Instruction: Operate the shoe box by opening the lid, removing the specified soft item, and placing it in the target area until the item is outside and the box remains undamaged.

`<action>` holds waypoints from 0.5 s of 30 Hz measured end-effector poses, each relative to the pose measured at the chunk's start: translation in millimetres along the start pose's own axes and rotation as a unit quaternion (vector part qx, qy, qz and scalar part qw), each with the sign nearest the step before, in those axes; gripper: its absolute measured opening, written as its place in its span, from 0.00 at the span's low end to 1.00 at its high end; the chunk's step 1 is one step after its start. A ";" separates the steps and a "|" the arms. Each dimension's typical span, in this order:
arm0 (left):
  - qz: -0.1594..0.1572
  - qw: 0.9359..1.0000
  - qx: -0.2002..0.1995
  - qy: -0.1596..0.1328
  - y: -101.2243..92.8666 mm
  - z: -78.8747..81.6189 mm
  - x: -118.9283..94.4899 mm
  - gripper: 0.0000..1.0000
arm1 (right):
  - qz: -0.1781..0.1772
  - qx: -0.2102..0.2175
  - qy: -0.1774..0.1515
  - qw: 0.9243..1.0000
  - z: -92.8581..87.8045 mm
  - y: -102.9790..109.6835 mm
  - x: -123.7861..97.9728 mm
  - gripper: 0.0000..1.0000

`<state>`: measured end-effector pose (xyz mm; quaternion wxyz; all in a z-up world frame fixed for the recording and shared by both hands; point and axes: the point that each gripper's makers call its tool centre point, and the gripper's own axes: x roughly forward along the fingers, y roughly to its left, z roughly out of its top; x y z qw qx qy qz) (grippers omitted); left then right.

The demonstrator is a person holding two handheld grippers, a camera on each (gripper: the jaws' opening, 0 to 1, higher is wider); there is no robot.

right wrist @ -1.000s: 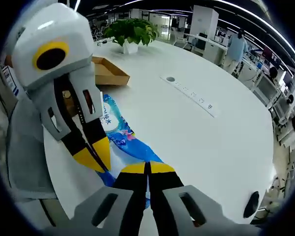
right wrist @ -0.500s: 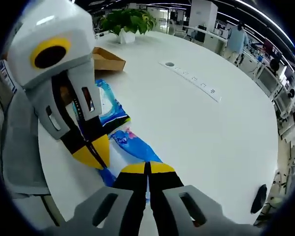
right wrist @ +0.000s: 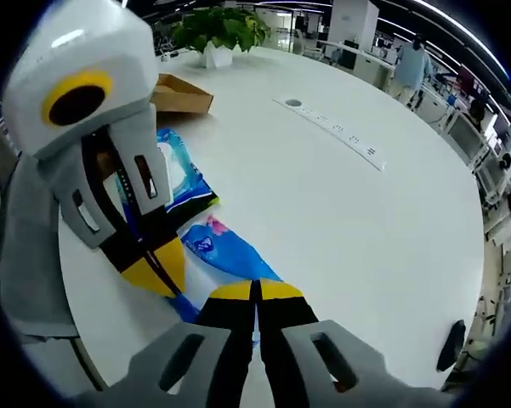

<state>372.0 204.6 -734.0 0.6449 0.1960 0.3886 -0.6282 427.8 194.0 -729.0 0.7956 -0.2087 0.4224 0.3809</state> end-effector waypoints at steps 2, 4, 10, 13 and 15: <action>0.001 1.000 0.001 -0.001 0.5 0.1 -0.4 0.00 | 0.001 -0.001 0.001 1.000 -0.1 0.7 0.1 0.00; 0.002 1.000 0.002 0.000 0.6 -0.1 -0.5 0.00 | -0.002 -0.002 0.001 1.000 -0.1 0.7 -0.4 0.00; 0.004 1.000 -0.002 0.002 -0.2 -1.0 -0.5 0.00 | -0.005 -0.004 0.001 1.000 -0.8 -0.3 -0.5 0.00; 0.005 1.000 0.003 0.004 -0.7 -1.5 0.4 0.00 | -0.006 -0.002 0.001 1.000 -1.8 -0.8 0.1 0.00; 0.006 1.000 0.004 0.005 -1.2 -1.6 0.4 0.00 | -0.005 0.004 0.000 1.000 -2.1 0.0 -0.2 0.00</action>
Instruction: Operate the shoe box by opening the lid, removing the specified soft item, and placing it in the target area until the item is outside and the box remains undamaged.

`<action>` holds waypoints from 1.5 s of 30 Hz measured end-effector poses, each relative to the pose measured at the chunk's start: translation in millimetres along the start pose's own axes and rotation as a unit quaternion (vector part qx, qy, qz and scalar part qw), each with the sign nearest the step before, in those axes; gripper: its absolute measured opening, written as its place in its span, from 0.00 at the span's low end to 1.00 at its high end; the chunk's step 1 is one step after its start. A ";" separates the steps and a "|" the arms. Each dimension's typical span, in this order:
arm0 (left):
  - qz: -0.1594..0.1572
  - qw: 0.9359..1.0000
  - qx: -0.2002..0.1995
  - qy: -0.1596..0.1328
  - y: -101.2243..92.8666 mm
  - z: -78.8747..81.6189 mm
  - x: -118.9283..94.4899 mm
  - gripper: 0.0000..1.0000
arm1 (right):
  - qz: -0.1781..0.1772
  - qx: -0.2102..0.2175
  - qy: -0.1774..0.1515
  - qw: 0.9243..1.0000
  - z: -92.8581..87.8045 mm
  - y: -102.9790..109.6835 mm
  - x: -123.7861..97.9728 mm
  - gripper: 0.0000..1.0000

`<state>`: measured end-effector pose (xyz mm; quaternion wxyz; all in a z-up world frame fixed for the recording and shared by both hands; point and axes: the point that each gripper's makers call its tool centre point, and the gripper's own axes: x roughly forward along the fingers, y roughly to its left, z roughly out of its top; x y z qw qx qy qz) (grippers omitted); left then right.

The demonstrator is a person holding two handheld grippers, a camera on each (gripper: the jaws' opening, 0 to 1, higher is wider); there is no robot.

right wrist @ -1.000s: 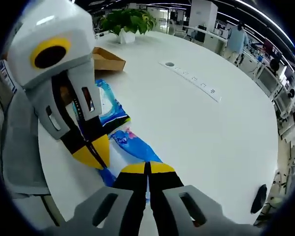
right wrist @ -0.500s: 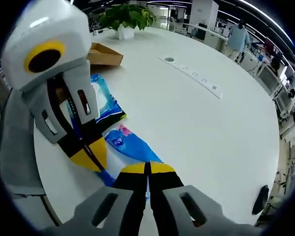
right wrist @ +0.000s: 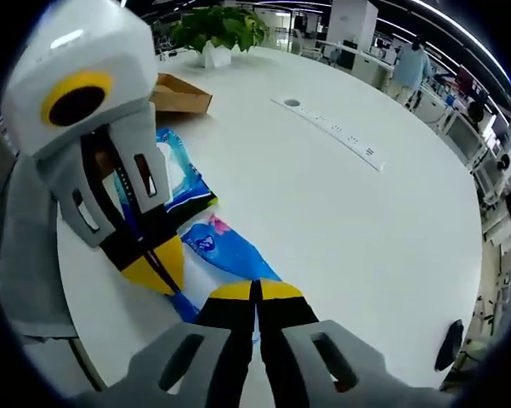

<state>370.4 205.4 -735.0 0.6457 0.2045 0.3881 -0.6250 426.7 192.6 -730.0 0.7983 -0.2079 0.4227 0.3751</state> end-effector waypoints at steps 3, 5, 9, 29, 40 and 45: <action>0.002 1.000 0.004 0.001 -0.8 -0.4 -0.1 0.05 | 0.000 -0.006 0.001 1.000 -0.4 1.9 -1.4 0.00; 0.005 1.000 0.010 0.001 -2.3 0.0 -1.3 0.10 | 0.003 -0.006 0.001 1.000 0.4 3.2 -2.4 0.01; 0.013 1.000 0.027 0.006 -4.8 -1.5 -6.9 0.17 | 0.003 -0.008 -0.001 1.000 2.2 5.5 -5.0 0.04; 0.055 0.998 0.020 -0.007 -9.1 -13.1 -76.5 0.32 | 0.005 -0.050 -0.005 0.999 24.5 36.1 -43.9 0.20; 0.096 0.994 -0.018 -0.040 -4.8 -35.6 -129.0 0.37 | 0.022 -0.069 -0.026 0.997 49.2 72.4 -62.6 0.27; 0.116 0.991 -0.030 -0.054 -3.6 -48.3 -151.9 0.41 | 0.032 -0.080 -0.033 0.996 61.2 88.7 -64.8 0.30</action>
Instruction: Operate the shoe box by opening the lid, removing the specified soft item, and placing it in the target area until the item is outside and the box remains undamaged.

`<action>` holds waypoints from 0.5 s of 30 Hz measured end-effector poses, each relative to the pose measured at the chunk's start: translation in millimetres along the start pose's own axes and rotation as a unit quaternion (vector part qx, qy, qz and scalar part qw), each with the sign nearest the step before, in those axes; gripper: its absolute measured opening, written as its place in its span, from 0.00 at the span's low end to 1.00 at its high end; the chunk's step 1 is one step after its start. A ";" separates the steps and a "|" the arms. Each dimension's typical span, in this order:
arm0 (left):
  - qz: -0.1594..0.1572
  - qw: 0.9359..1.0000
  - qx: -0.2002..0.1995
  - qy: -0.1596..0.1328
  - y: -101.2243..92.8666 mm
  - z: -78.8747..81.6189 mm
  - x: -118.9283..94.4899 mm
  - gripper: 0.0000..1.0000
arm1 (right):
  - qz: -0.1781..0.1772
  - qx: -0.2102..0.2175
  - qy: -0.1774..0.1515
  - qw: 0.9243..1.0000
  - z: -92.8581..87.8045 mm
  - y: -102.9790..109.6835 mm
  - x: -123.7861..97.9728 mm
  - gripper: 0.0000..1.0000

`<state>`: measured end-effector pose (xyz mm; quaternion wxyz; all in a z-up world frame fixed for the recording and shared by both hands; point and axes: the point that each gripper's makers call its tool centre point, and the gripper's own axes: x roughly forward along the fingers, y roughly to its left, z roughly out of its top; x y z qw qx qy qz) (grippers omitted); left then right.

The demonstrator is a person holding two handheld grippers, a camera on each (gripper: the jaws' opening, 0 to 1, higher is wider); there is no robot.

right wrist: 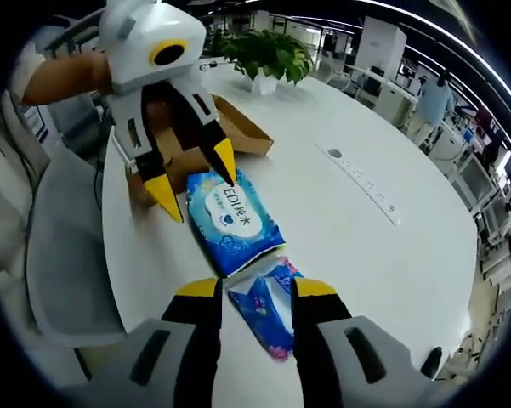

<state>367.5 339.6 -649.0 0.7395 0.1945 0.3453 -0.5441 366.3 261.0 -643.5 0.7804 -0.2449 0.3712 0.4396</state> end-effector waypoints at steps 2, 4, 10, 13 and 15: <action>0.012 1.000 -0.011 -0.010 4.0 -4.9 -13.4 0.42 | 0.008 -0.008 -0.006 1.000 8.7 10.1 0.9 0.31; 0.019 1.000 -0.017 -0.016 6.3 -9.9 -24.0 0.43 | 0.016 -0.011 -0.012 1.000 15.7 17.6 2.6 0.32; 0.045 0.998 -0.037 -0.024 15.9 -29.5 -51.4 0.45 | 0.036 -0.029 -0.022 0.999 33.8 38.4 10.3 0.34; 0.058 0.997 -0.047 -0.025 21.2 -41.9 -63.9 0.46 | 0.048 -0.037 -0.026 0.998 42.8 48.1 15.2 0.35; 0.066 0.996 -0.053 -0.025 24.6 -50.4 -72.5 0.46 | 0.056 -0.043 -0.028 0.997 48.8 54.6 18.8 0.36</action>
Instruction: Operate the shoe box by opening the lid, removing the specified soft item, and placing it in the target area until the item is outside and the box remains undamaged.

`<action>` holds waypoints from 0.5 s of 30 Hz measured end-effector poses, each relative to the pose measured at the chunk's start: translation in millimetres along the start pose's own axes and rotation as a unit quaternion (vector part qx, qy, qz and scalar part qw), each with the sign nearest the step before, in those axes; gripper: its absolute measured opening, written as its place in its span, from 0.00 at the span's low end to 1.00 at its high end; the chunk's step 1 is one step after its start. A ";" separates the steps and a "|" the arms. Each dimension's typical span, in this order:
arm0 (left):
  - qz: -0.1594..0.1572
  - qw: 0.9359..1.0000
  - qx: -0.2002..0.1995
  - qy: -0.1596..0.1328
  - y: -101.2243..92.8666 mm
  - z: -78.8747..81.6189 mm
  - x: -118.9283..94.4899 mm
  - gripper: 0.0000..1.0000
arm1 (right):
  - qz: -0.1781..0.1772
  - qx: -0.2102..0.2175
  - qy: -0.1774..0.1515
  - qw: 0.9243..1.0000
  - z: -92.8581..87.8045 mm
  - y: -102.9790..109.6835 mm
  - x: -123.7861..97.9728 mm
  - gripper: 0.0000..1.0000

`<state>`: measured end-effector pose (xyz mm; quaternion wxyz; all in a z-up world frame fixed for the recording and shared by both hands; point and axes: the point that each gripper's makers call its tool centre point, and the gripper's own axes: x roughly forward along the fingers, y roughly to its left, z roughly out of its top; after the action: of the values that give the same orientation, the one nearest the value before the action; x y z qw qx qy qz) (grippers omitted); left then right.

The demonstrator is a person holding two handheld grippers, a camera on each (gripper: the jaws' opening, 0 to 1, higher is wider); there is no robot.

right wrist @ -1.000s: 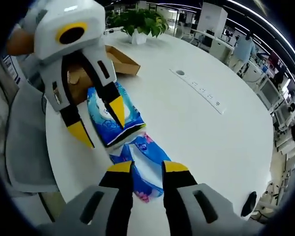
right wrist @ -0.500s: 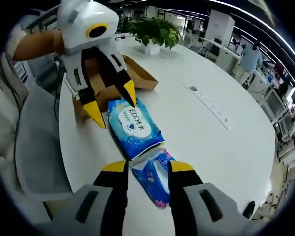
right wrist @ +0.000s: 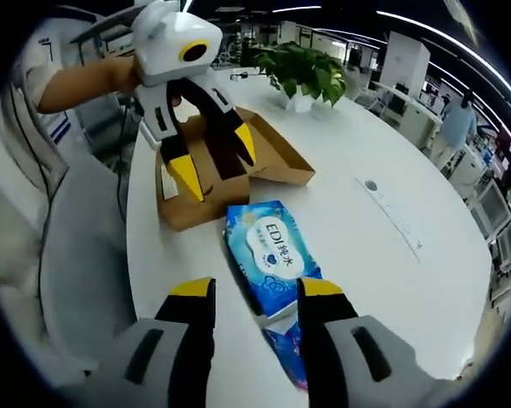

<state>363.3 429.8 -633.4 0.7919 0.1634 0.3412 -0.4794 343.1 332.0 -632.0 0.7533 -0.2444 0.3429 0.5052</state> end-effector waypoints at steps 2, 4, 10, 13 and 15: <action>0.009 1.000 -0.008 -0.003 5.8 -7.3 -9.3 0.47 | 0.008 -0.008 -0.001 1.000 6.0 5.5 5.0 0.37; 0.020 1.000 -0.016 -0.007 11.2 -12.8 -18.3 0.48 | 0.016 -0.013 -0.004 1.000 12.3 11.1 9.8 0.37; 0.045 0.998 -0.032 -0.020 23.7 -30.2 -45.7 0.51 | 0.045 -0.032 -0.014 0.998 29.9 29.4 25.6 0.39; 0.061 0.997 -0.039 -0.024 31.5 -42.7 -60.4 0.53 | 0.063 -0.042 -0.019 0.997 39.3 40.6 35.6 0.39; 0.074 0.996 -0.047 -0.025 37.4 -52.0 -71.4 0.54 | 0.070 -0.046 -0.021 0.996 44.1 45.8 40.8 0.39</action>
<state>354.0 524.7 -623.2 0.8403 0.1387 0.3305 -0.4068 322.9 404.7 -635.7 0.7106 -0.2438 0.3200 0.5773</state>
